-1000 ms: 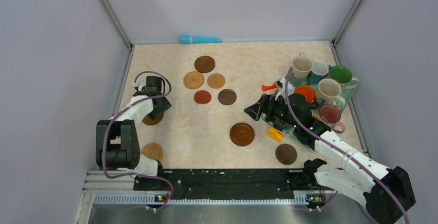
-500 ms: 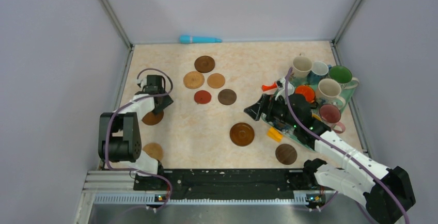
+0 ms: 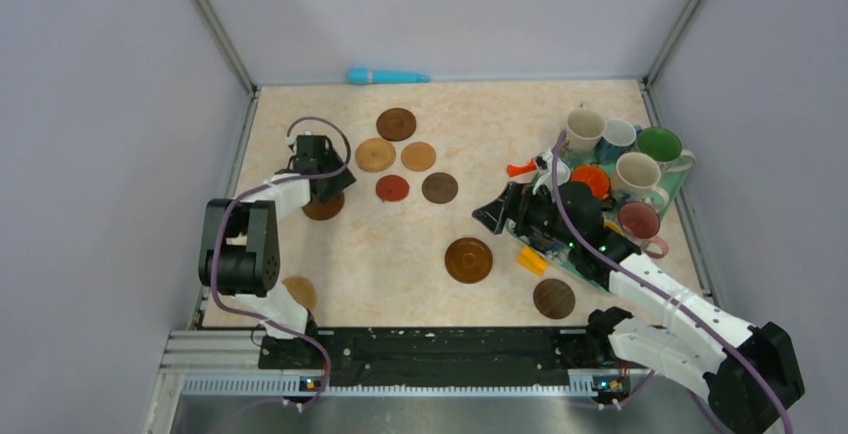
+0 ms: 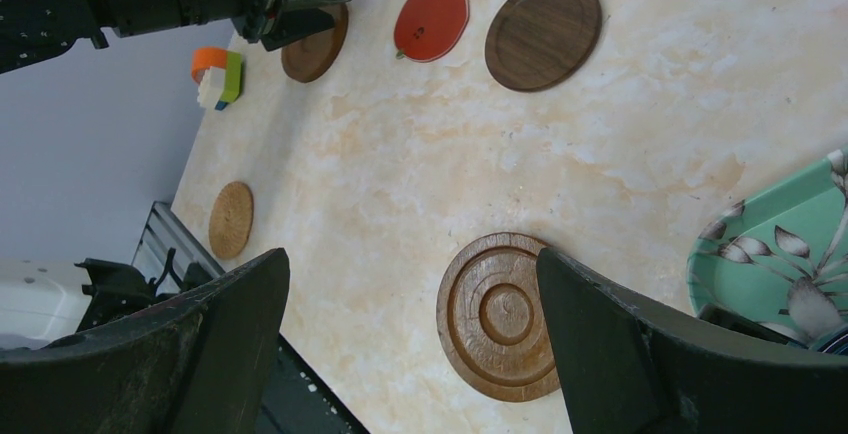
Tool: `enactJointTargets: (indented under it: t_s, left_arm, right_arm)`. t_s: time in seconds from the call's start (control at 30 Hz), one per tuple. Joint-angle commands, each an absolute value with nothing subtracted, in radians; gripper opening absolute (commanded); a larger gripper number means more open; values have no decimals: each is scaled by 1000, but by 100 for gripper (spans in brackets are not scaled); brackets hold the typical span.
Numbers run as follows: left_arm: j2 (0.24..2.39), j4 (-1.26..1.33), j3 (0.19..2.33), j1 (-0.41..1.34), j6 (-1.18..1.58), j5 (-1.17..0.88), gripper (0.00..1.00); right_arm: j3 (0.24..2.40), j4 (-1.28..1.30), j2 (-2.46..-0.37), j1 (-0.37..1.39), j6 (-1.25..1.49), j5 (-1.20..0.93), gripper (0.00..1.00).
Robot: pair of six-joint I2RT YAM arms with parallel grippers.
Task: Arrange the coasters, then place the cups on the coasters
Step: Move the coaster to the center of the board.
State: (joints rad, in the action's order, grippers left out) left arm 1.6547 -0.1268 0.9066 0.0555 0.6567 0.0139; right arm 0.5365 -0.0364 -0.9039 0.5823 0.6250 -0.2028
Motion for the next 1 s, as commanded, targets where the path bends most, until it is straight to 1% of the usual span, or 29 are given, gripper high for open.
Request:
enactJointTargets:
  t_s: [0.0,0.13,0.53,0.83,0.97]
  left_arm:
    - [1733,-105,928,91,679,-95,59]
    - [1766,-80,953,102,680,-122,59]
    - [1846,-78,1038,115,656,-118,60]
    - [1851,-124,1085,115,620,-61,60]
    - [1851,-133,1095,115,612,-67,60]
  right_arm:
    - [568,-59,-892,594,620,-194,92]
    - [574,-47,-889,594,616,-189,92]
    - [575,-52,-901,593,615,-190,92]
    - [569,-45,-895,594,614,-183,93]
    - [565,-56,-898,594,619,-187,93]
